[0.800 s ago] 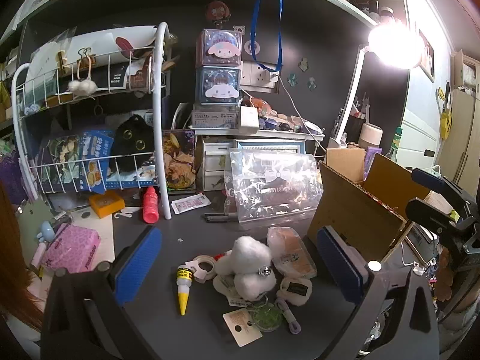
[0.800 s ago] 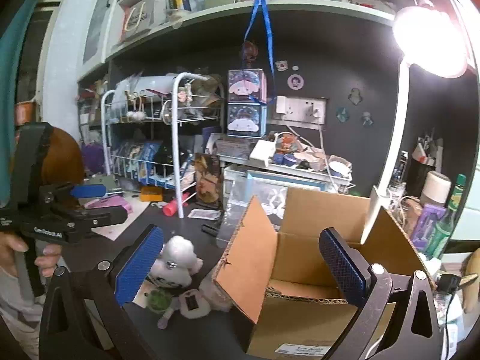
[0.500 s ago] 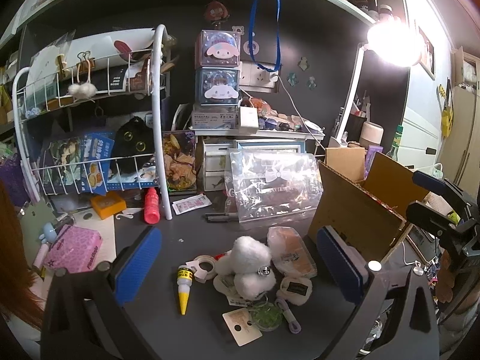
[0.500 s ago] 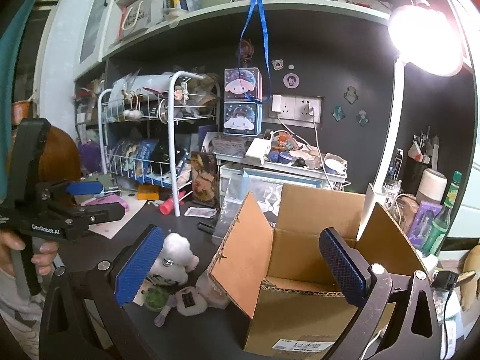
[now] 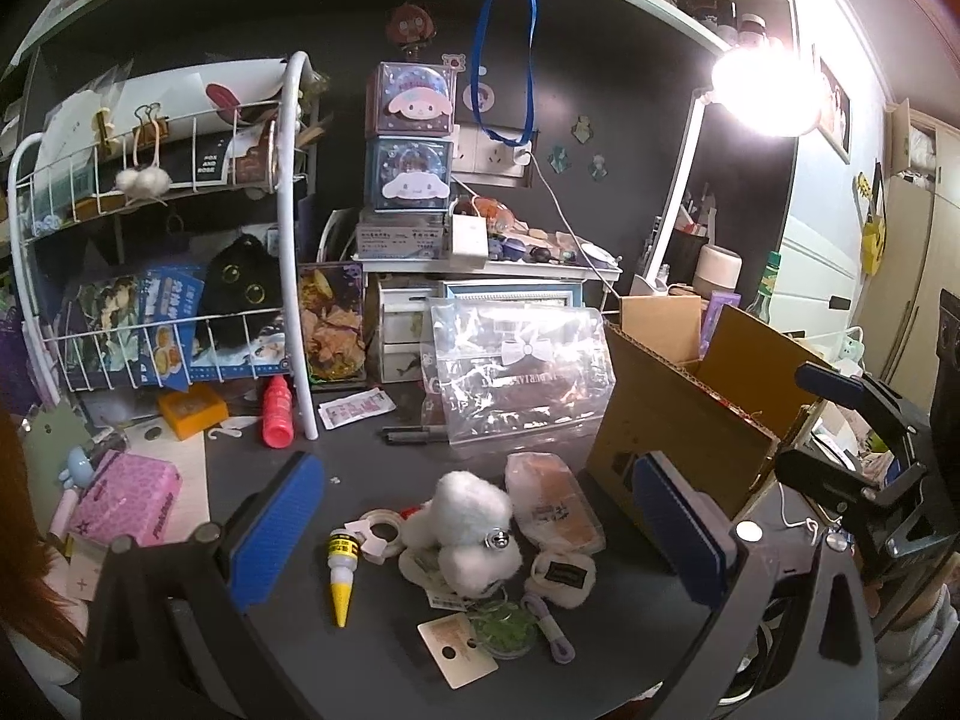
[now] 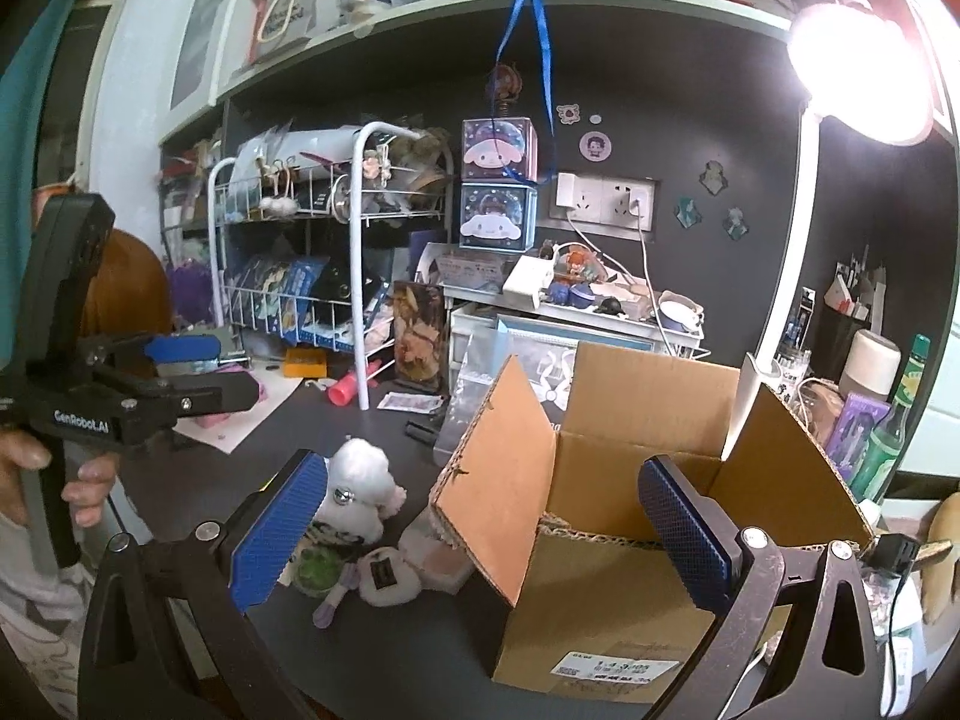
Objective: Organize objects
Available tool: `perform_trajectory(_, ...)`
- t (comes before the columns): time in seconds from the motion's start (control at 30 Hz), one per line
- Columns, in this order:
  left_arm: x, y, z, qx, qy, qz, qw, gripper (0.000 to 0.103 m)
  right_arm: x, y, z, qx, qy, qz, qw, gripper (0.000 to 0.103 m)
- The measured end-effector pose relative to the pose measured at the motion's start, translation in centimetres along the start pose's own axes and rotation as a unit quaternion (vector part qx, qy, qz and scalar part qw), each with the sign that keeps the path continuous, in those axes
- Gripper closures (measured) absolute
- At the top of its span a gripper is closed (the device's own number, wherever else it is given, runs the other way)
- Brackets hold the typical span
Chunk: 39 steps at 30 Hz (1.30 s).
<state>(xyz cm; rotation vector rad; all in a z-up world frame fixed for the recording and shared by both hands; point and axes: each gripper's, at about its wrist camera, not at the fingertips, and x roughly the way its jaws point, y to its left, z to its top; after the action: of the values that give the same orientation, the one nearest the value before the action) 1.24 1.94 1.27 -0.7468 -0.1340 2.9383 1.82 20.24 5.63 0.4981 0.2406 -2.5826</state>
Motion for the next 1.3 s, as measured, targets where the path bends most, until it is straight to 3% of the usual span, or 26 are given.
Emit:
perform_trajectory(0.37,-0.7,1.4,-0.3,-0.009,-0.007,-0.016,0.9998,0.0,-1.3,0.9,0.4,-0.004,-0.018,0.006,1.0,0.0)
perform_trajectory(0.63,-0.4,5.7,-1.2,-0.01,-0.002,-0.013,0.9999,0.0,-1.8,6.5,0.7,-0.035,-0.02,0.057,0.998,0.004)
perform_trajectory(0.77,0.1,7.9,-2.5,-0.023,0.003,-0.033,0.9992,0.0,-0.7,9.5,0.0,-0.043,0.0,0.092,0.995,0.014)
perform_trajectory(0.87,0.7,9.0,-3.7,-0.028,0.014,-0.044,0.9985,0.001,1.9,10.3,-1.5,-0.017,0.054,0.103,0.993,0.033)
perform_trajectory(0.97,1.5,9.8,-4.8,-0.032,0.028,-0.046,0.998,0.001,4.8,10.1,-3.8,0.017,0.111,0.078,0.991,0.041)
perform_trajectory(1.07,1.9,10.2,-5.7,-0.039,0.037,-0.055,0.997,0.001,6.8,9.7,-5.7,0.037,0.15,0.045,0.987,0.056)
perform_trajectory(1.3,2.9,9.6,-6.8,-0.031,0.064,-0.073,0.9948,0.001,9.3,9.5,-8.7,0.036,0.215,0.035,0.975,0.078)
